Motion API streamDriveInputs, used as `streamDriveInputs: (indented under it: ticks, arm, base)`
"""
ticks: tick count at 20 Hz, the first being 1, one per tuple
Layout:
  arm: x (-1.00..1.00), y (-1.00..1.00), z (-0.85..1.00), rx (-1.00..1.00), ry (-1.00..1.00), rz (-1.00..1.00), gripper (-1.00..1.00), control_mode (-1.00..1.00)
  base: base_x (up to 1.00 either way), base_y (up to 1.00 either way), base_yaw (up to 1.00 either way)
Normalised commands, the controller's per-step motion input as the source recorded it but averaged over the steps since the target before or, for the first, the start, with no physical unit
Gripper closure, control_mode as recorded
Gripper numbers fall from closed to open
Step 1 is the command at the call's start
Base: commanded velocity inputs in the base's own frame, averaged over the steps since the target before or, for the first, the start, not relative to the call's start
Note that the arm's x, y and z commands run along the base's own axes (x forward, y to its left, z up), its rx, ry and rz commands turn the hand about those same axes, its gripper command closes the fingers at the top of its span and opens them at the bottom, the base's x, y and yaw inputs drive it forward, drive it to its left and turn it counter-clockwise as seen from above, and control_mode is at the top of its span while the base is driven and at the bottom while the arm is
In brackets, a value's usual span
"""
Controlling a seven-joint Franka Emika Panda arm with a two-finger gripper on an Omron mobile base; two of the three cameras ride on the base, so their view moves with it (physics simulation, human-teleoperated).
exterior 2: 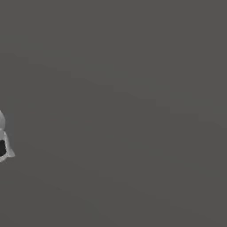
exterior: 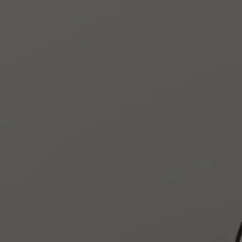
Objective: Transport the steak and cucumber to the fridge. Place the steak on the rack containing meat and place the cucumber on the rack containing the vegetable, ensuring meats and vegetables are on different racks.
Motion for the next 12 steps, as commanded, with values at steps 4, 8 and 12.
streamDriveInputs:
  ticks: [4,8,12]
  arm:
    - [0.0,0.0,0.0,0.0,0.0,0.0,1.0,1.0]
    - [0.0,0.0,0.0,0.0,0.0,0.0,1.0,1.0]
    - [0.0,0.0,0.0,0.0,0.0,0.0,1.0,1.0]
  base:
    - [-0.15,1.0,0.0]
    - [0.29,1.0,-0.08]
    - [0.63,1.0,-0.15]
